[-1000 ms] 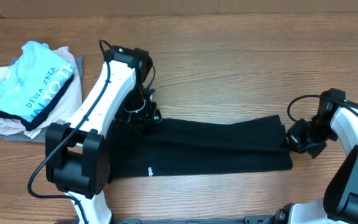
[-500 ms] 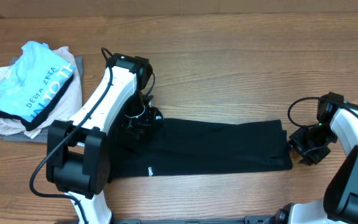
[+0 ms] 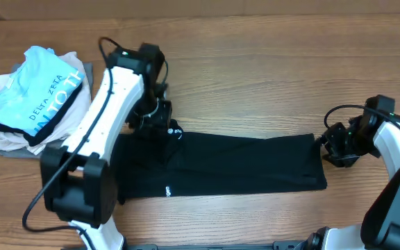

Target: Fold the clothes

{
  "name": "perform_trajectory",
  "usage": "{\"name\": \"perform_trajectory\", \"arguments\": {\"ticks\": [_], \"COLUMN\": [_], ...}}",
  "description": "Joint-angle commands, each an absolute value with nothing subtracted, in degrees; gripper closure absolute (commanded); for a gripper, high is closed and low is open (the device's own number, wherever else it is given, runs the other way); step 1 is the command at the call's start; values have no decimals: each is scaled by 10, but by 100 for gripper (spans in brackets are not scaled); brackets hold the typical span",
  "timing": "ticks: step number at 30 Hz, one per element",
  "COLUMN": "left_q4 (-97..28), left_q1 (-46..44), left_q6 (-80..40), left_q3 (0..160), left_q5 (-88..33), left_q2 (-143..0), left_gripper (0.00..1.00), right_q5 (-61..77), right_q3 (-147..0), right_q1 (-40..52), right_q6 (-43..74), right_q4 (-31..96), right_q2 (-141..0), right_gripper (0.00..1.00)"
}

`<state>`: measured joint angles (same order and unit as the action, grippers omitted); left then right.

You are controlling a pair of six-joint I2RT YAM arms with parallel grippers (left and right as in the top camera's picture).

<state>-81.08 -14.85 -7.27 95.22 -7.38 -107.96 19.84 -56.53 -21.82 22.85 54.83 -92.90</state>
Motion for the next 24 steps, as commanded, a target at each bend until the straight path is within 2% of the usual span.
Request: {"name": "perform_trajectory", "arguments": {"ticks": [1,12,16,19,24], "left_q4": [-776,-705,-690,-677,-665], "left_q1": [-147,-166,-174,-182,-189], "left_q6": [-52,-16,21,30,32], "left_q3": [957,935,935,935,931], "left_q5": [-74,-90,-150,-127,-50], "left_q2": [-1067,-1160,-1176,-1176,-1179], "left_gripper": [44,45,47,41,40], "right_q5": [240,241,241,241,246], "right_q3": [-585,-585,-585,-585,-585], "right_q1": [-222,-222,-221,-221,-221], "right_q6": [218,212,211,212,211], "right_q4": [540,541,542,543,545], "right_q2": [-887,-874,-874,-874,-874], "right_gripper": [49,46,46,46,46]}}
